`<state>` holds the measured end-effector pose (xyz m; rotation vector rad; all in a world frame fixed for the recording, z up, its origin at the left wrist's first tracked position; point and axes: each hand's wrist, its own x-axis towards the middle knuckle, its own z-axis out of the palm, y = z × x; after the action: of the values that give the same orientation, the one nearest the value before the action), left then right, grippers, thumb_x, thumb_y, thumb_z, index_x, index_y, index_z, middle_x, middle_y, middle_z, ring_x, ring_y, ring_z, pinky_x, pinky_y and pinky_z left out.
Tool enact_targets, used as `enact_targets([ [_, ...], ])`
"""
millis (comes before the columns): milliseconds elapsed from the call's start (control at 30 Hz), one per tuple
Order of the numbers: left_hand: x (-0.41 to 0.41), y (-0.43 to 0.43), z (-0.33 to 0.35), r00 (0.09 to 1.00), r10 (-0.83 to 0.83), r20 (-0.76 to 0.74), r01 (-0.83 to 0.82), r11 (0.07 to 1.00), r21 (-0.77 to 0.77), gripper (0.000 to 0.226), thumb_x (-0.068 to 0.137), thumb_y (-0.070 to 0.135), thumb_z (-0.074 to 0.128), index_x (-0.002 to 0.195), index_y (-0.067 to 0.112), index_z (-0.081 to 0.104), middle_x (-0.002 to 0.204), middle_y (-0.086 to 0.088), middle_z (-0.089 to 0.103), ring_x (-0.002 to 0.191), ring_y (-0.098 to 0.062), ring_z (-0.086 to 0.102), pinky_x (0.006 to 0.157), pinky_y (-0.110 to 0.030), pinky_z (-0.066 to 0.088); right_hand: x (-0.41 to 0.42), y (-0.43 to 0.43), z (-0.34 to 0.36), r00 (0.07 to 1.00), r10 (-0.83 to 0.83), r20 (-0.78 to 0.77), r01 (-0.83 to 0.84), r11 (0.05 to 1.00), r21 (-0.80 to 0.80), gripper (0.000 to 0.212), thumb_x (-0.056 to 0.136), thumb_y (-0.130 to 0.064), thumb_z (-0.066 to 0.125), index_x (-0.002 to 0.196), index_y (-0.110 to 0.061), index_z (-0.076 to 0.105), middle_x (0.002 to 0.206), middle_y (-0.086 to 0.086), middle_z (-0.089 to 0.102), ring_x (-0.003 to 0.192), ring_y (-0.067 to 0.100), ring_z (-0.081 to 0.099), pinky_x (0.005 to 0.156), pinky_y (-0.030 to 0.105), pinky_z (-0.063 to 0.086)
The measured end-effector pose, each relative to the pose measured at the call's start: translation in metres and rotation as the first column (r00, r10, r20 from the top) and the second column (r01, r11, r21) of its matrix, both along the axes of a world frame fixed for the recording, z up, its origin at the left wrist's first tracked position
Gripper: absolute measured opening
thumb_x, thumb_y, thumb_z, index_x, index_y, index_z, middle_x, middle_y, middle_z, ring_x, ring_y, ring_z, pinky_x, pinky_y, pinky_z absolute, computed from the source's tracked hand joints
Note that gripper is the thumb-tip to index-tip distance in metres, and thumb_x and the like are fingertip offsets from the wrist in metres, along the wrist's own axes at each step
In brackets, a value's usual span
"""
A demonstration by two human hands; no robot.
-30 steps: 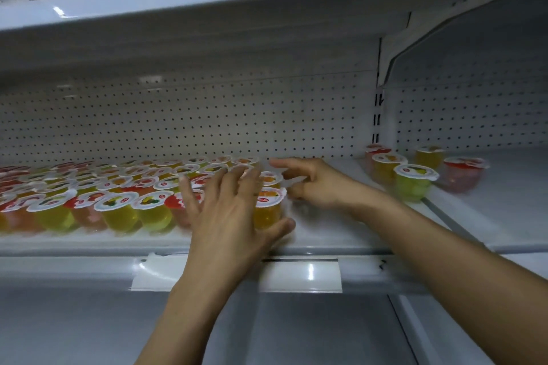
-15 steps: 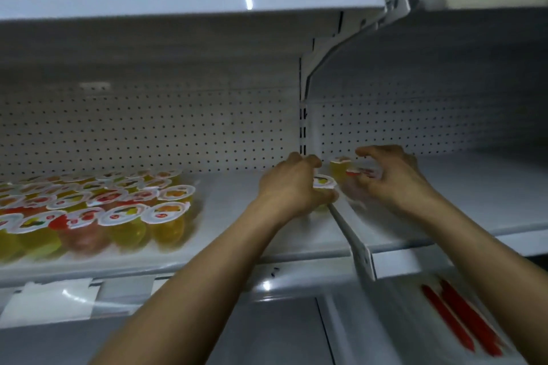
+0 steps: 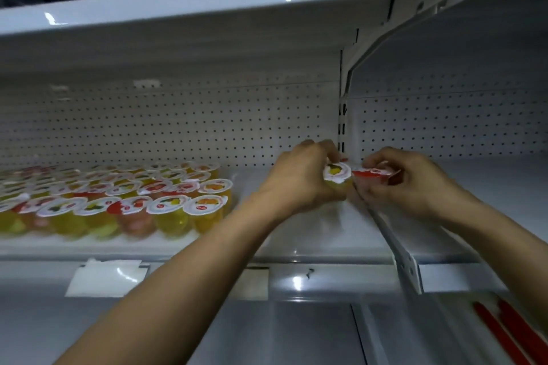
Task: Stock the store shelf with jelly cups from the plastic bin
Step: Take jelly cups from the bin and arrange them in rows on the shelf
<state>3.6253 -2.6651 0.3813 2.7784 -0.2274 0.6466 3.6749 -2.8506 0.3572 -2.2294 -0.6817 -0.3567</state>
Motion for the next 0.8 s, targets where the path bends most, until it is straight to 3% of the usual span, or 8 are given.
enact_targets([
  [100, -0.018, 0.034, 0.017, 0.998, 0.026, -0.052, -0.03, 0.995, -0.091, 0.045, 0.075, 0.036, 0.078, 0.116, 0.033, 0.059, 0.109, 0.009, 0.06, 0.092, -0.01, 0.058, 0.075, -0.025, 0.048, -0.01, 0.036, 0.007, 0.984, 0.153, -0.088, -0.152, 0.988, 0.02, 0.031, 0.073, -0.027, 0.08, 0.097, -0.035, 0.062, 0.093, -0.01, 0.066, 0.077, 0.005, 0.066, 0.068, 0.025, 0.057],
  [200, -0.03, 0.07, 0.024, 0.997, 0.066, -0.033, -0.071, 0.985, -0.155, 0.043, 0.073, 0.035, 0.078, 0.114, 0.035, 0.063, 0.105, 0.01, 0.061, 0.084, -0.006, 0.056, 0.066, -0.019, 0.043, -0.011, 0.071, -0.001, 0.965, 0.23, -0.125, -0.24, 0.968, -0.078, 0.032, 0.073, -0.034, 0.081, 0.098, -0.036, 0.061, 0.094, -0.008, 0.067, 0.079, 0.003, 0.067, 0.075, 0.029, 0.059],
  [300, -0.04, 0.107, 0.028, 0.992, 0.125, 0.01, -0.12, 0.967, -0.225, 0.04, 0.073, 0.037, 0.077, 0.111, 0.038, 0.065, 0.107, 0.011, 0.063, 0.086, -0.007, 0.06, 0.068, -0.021, 0.047, -0.002, 0.097, -0.007, 0.959, 0.232, -0.164, -0.247, 0.966, -0.079, 0.036, 0.07, -0.041, 0.081, 0.099, -0.038, 0.059, 0.092, -0.009, 0.069, 0.076, 0.005, 0.068, 0.073, 0.031, 0.06],
  [433, -0.048, 0.157, 0.029, 0.986, 0.159, 0.06, -0.129, 0.931, -0.342, 0.038, 0.074, 0.04, 0.077, 0.111, 0.037, 0.067, 0.108, 0.011, 0.066, 0.086, -0.002, 0.062, 0.068, -0.023, 0.05, 0.014, 0.132, -0.005, 0.956, 0.219, -0.198, -0.237, 0.968, -0.076, 0.04, 0.073, -0.032, 0.082, 0.104, -0.034, 0.058, 0.103, -0.011, 0.063, 0.089, 0.008, 0.062, 0.072, 0.023, 0.053],
  [567, -0.049, 0.189, 0.024, 0.983, 0.18, 0.045, -0.144, 0.893, -0.426, 0.044, 0.076, 0.045, 0.076, 0.117, 0.035, 0.066, 0.108, 0.014, 0.064, 0.085, -0.004, 0.066, 0.073, -0.026, 0.056, 0.028, 0.172, -0.003, 0.906, 0.263, -0.332, -0.251, 0.965, 0.08, 0.041, 0.074, -0.014, 0.082, 0.109, -0.021, 0.061, 0.101, -0.001, 0.065, 0.078, 0.005, 0.061, 0.055, 0.013, 0.05],
  [800, -0.036, 0.224, 0.022, 0.985, 0.173, -0.003, -0.152, 0.854, -0.497, 0.045, 0.071, 0.046, 0.08, 0.113, 0.036, 0.068, 0.113, 0.014, 0.066, 0.081, -0.006, 0.07, 0.073, -0.025, 0.056, 0.04, 0.218, 0.0, 0.744, 0.408, -0.529, -0.262, 0.907, 0.331, 0.028, 0.088, 0.002, 0.055, 0.109, -0.012, 0.068, 0.103, 0.008, 0.07, 0.087, 0.012, 0.067, 0.073, 0.015, 0.055],
])
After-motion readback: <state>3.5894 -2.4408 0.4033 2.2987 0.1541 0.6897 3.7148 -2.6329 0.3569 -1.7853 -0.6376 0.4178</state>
